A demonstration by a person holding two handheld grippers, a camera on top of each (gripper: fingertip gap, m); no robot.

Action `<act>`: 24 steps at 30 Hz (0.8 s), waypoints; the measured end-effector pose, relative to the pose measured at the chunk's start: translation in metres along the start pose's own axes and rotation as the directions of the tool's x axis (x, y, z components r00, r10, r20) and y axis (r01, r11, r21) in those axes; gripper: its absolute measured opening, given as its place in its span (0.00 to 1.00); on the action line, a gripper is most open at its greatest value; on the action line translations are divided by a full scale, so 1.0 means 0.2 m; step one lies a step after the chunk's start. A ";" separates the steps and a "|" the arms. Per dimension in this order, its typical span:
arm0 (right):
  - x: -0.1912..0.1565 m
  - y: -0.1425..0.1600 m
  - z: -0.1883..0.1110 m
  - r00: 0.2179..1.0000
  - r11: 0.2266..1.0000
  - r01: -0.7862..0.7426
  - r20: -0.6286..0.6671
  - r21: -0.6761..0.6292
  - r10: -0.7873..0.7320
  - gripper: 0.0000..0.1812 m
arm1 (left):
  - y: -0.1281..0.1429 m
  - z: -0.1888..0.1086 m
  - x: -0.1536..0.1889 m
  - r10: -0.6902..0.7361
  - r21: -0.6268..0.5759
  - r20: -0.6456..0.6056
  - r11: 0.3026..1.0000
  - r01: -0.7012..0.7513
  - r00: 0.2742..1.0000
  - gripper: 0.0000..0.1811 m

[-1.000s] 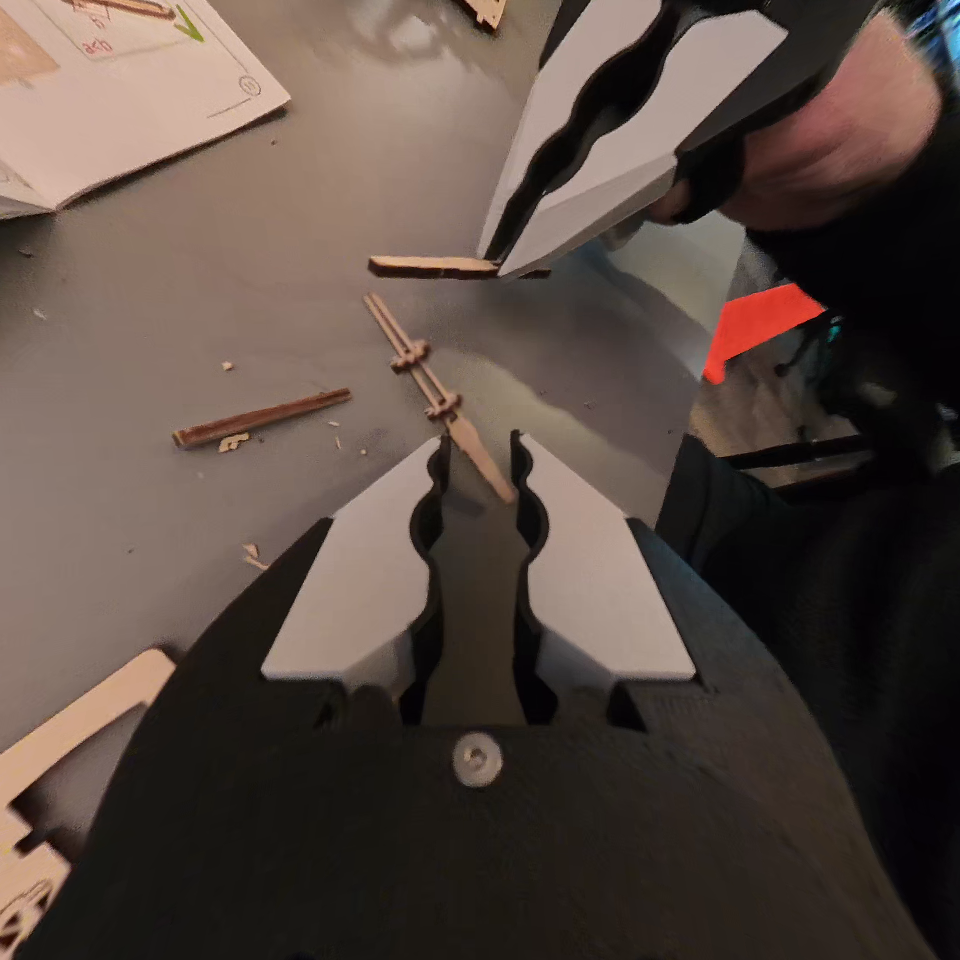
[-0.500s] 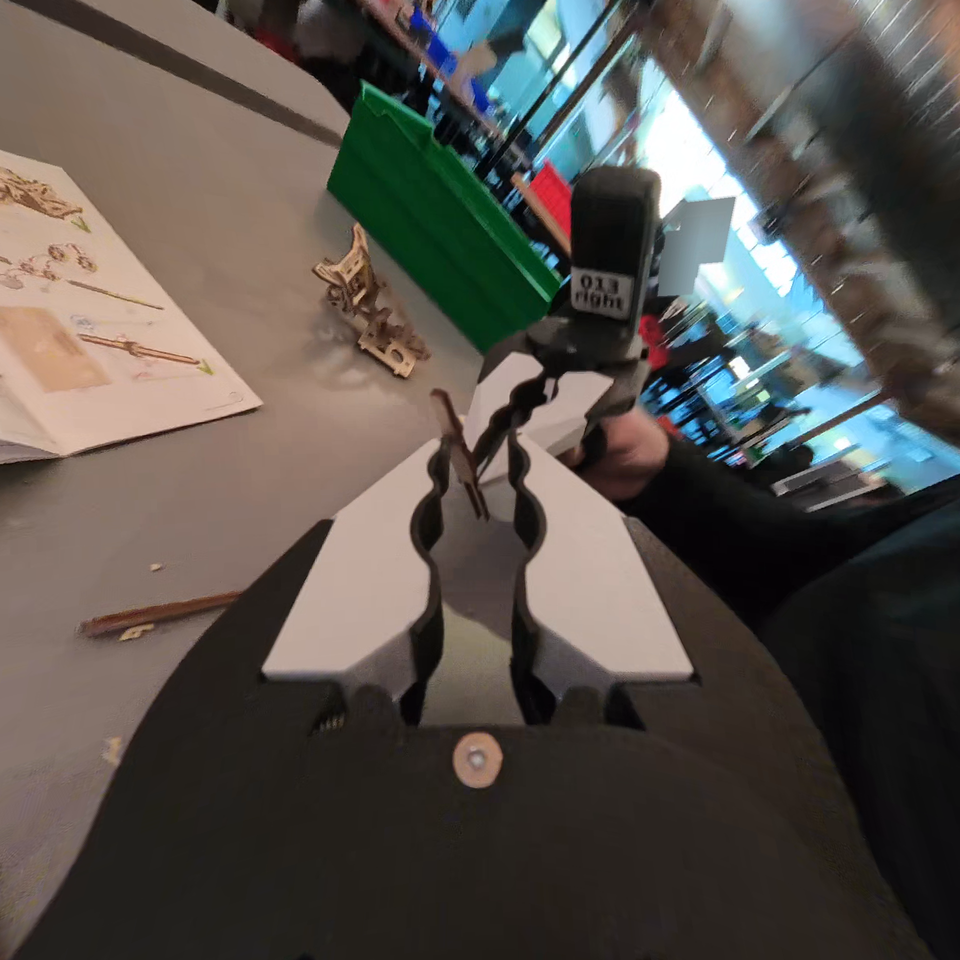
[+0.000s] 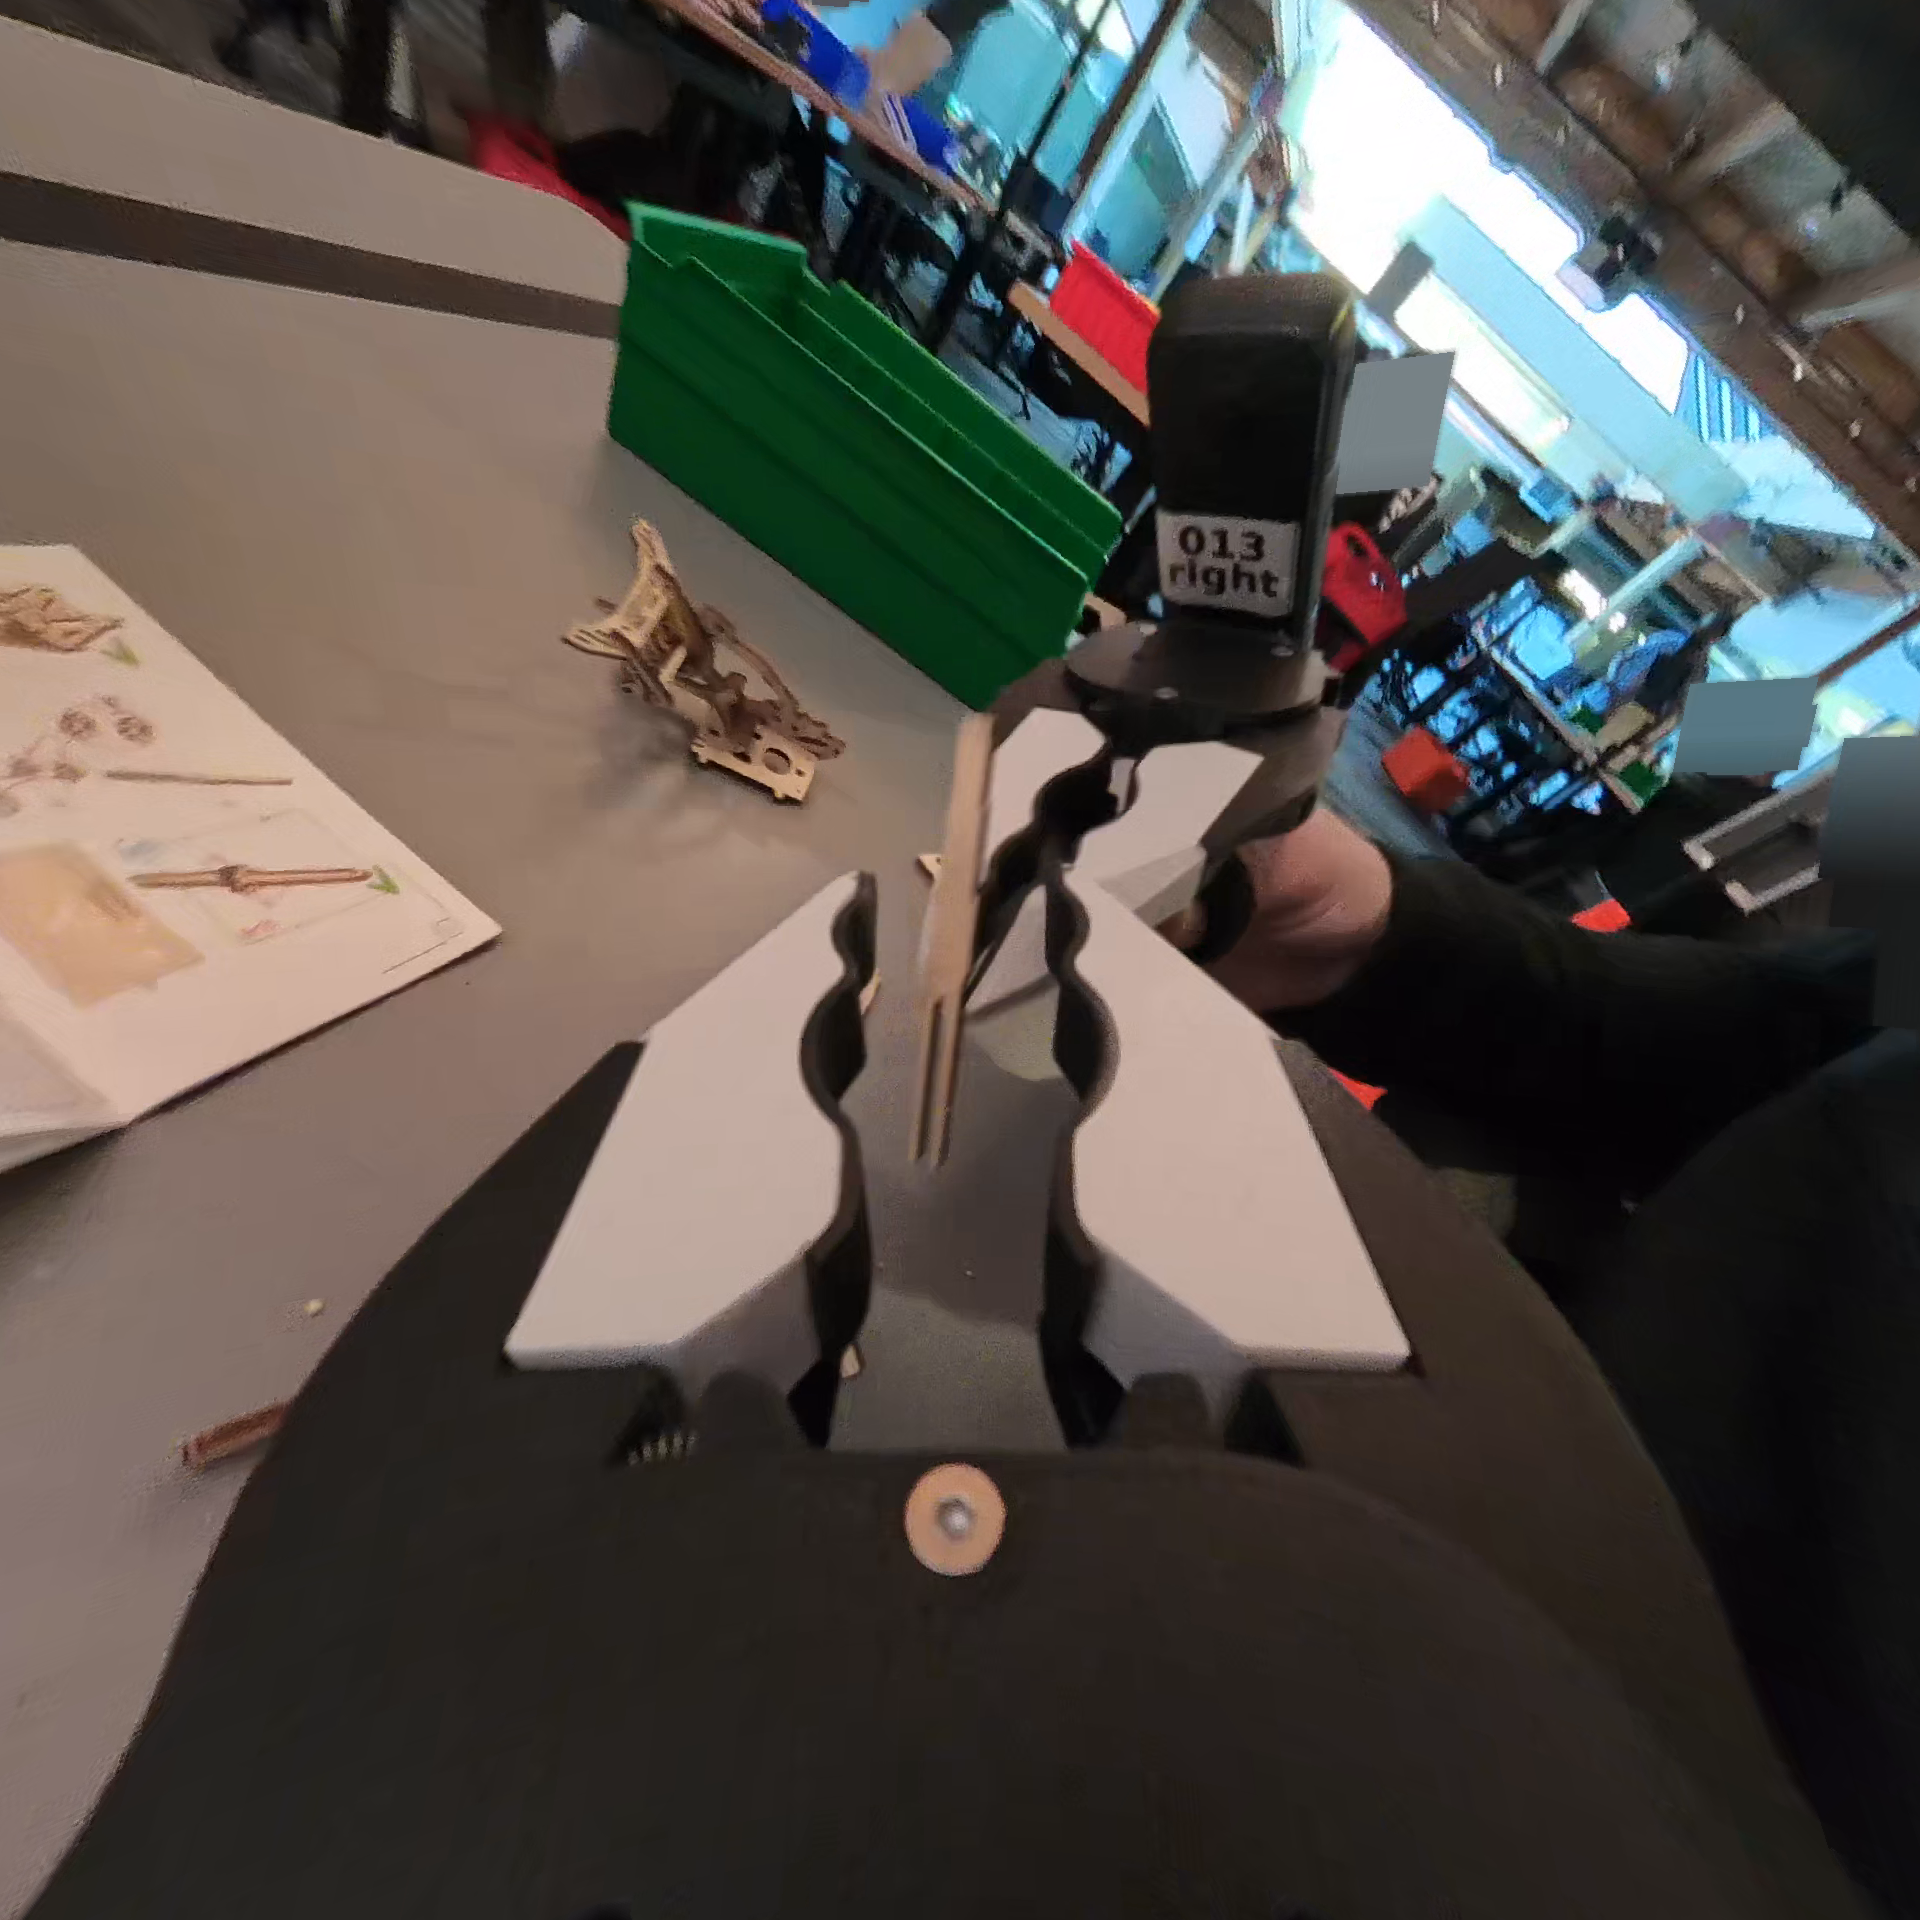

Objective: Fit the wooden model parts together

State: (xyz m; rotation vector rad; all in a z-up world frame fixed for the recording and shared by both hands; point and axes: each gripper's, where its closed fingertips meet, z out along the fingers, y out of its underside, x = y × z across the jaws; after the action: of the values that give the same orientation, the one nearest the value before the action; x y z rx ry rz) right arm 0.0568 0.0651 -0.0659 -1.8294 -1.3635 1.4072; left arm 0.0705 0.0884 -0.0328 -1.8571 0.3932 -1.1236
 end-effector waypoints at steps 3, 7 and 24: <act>-0.01 -0.11 -0.08 0.987 0.977 -0.122 0.122 0.178 0.101 0.02 | 0.05 -0.03 0.02 -0.176 -0.005 -0.132 0.984 0.177 0.975 0.18; -0.04 -0.18 -0.14 0.972 0.944 -0.160 0.212 0.287 0.100 0.02 | 0.09 0.00 0.10 -0.146 -0.008 -0.193 0.989 0.147 0.970 0.04; -0.04 -0.09 -0.16 0.961 0.972 -0.221 0.188 0.077 0.204 0.02 | 0.21 0.05 -0.01 0.676 -0.374 0.187 0.720 -0.584 0.713 0.01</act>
State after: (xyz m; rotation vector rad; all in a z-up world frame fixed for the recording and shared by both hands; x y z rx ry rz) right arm 0.0790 0.0719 -0.0365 -1.8671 -1.1833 1.7549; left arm 0.0859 0.0725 -0.0699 -1.8723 0.9730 -0.2886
